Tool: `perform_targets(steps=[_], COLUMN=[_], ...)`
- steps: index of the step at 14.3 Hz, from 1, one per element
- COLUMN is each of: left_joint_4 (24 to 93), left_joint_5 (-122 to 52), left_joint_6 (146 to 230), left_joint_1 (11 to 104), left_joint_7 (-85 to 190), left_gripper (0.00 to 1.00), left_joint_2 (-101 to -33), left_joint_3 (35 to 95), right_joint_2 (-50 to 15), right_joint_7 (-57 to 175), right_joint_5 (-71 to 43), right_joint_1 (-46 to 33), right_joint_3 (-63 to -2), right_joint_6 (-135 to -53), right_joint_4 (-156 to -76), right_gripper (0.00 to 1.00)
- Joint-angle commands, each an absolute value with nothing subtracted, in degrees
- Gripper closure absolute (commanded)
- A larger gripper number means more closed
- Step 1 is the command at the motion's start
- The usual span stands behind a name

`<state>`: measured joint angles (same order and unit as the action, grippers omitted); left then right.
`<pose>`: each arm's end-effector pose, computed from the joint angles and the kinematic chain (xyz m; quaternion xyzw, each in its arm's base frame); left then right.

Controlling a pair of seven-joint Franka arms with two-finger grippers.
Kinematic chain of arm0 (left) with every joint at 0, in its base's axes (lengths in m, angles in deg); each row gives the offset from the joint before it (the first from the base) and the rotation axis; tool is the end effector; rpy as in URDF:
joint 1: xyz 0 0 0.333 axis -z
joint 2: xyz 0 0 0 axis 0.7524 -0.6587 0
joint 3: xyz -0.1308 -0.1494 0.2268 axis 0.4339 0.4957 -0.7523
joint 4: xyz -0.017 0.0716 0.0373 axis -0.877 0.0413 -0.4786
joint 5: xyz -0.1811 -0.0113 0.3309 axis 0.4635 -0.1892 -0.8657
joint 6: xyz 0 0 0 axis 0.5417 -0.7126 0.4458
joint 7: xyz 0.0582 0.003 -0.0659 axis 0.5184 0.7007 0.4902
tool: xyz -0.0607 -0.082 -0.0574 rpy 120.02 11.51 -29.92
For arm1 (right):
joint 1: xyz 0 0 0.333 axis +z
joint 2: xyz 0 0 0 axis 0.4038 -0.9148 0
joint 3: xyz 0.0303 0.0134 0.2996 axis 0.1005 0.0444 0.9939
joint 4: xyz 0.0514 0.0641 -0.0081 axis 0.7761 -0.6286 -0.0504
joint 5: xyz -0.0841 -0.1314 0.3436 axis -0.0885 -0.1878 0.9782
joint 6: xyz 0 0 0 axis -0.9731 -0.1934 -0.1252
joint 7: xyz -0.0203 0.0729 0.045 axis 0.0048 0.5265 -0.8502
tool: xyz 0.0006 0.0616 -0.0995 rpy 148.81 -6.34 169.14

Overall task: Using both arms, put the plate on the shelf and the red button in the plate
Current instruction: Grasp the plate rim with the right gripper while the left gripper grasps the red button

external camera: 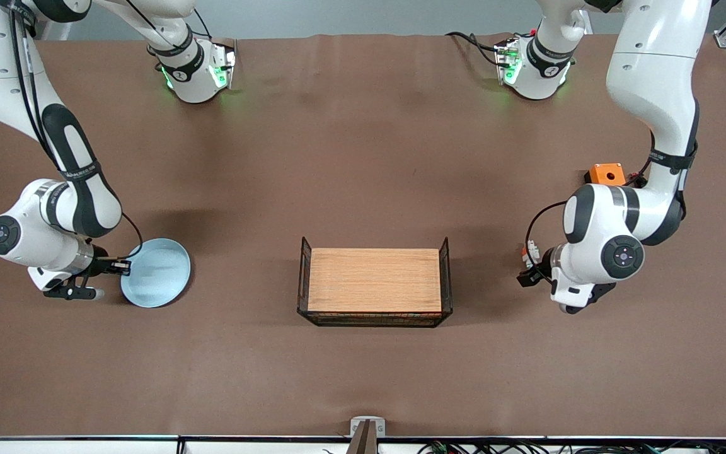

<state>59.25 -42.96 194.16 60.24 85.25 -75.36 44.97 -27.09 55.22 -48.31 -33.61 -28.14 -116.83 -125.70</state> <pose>0.6130 -0.1081 0.2072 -0.9612 -0.2572 0.0904 0.0416 0.5974 -0.1111 0.1782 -0.9989 0.0328 0.0289 0.0171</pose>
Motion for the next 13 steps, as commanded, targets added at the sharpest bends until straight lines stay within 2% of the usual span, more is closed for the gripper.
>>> perform_targets(steps=[1,5,8,10,13], left_joint_4=[66.6,68.5,74.0,76.4,78.0], left_joint_5=[-45.4,-45.4,-45.4,-45.4,-45.5], left_joint_6=[198.4,200.7,206.7,210.0,212.0], left_joint_1=[60.7,60.5,60.5,60.1,60.0], left_joint_7=[84.3,83.6,81.9,80.2,78.9], left_gripper=[0.00,0.00,0.00,0.00,0.00], left_joint_2=[-71.8,-71.2,-69.1,-68.9,-68.9], left_joint_3=[46.1,47.4,47.5,47.4,47.3], right_joint_2=[-22.9,-14.5,-7.3,-2.1,3.4], right_joint_7=[58.3,65.3,72.5,78.9,89.6], right_joint_5=[-47.3,-47.3,-47.4,-47.4,-48.0], right_joint_1=[-31.5,-29.1,-25.7,-22.6,-16.5], right_joint_3=[-28.3,-28.3,-28.4,-28.3,-28.3], right_joint_6=[-109.0,-98.1,-88.3,-81.2,-75.2], right_joint_4=[-125.8,-125.8,-125.8,-125.6,-125.5], right_gripper=[1.00,1.00,1.00,1.00,1.00])
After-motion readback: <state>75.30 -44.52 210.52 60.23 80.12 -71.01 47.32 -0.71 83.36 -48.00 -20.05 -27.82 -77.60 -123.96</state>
